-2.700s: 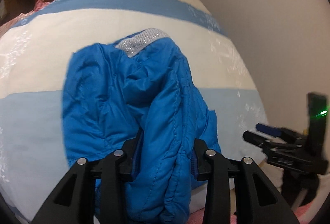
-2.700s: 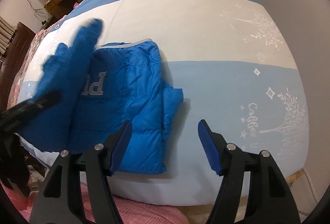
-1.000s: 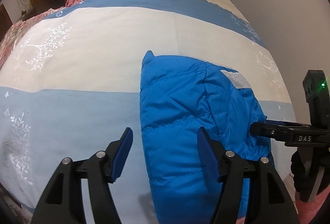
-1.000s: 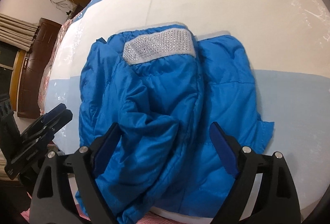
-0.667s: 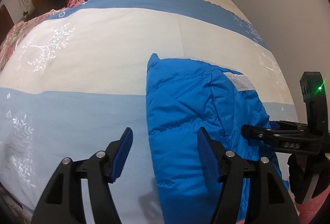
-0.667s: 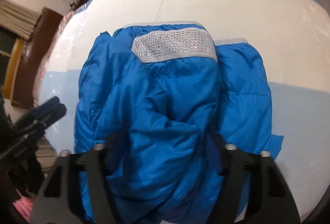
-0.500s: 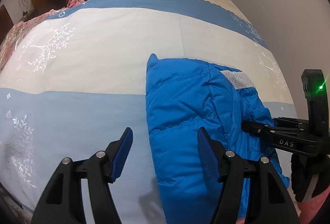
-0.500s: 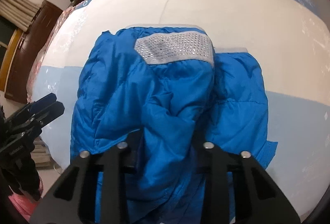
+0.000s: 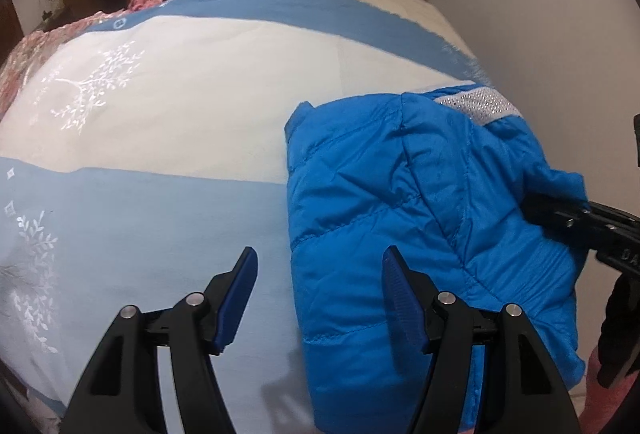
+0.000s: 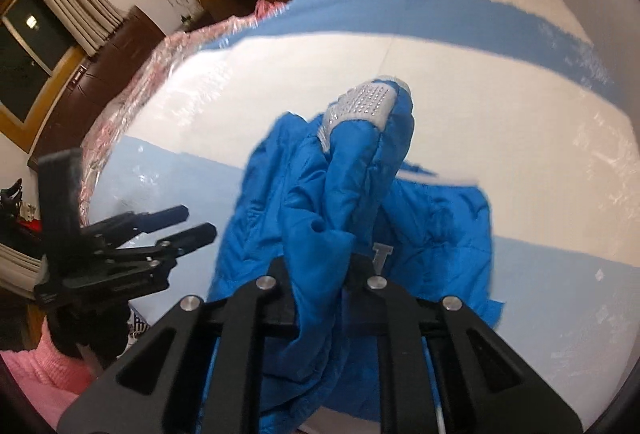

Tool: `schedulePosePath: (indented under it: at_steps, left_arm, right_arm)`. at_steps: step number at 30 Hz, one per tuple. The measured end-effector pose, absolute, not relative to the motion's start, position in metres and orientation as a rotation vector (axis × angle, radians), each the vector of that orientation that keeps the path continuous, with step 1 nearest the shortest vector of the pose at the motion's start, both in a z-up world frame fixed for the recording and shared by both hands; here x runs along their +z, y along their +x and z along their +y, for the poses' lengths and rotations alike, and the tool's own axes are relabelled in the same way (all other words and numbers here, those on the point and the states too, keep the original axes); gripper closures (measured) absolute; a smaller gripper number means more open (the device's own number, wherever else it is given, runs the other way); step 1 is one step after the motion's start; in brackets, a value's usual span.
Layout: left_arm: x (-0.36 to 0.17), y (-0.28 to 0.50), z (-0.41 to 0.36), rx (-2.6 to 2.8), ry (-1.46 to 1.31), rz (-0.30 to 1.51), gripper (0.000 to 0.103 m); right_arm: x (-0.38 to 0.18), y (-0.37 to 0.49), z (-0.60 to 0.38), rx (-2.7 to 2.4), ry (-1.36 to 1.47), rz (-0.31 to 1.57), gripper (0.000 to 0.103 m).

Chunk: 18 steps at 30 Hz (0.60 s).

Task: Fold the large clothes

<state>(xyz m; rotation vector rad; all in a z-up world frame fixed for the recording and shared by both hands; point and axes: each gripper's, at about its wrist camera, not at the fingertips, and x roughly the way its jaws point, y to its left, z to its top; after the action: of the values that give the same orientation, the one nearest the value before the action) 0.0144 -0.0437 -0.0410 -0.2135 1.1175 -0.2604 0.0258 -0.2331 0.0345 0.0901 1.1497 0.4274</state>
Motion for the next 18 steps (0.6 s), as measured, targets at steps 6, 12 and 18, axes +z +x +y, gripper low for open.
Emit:
schedulePosePath:
  at_steps: [6, 12, 18]
  left_arm:
    - [-0.023, 0.005, -0.08, -0.388, -0.205, 1.072, 0.038]
    - [-0.043, 0.005, -0.122, -0.482, -0.144, 1.115, 0.038]
    - [-0.081, 0.006, -0.149, -0.493, -0.057, 1.17, 0.035]
  right_arm:
    - [0.047, 0.014, -0.272, 0.37, 0.136, 1.125, 0.092]
    - [-0.005, 0.005, -0.32, 0.283, 0.218, 1.222, 0.092]
    - [-0.077, 0.0, -0.344, 0.267, 0.318, 1.294, 0.086]
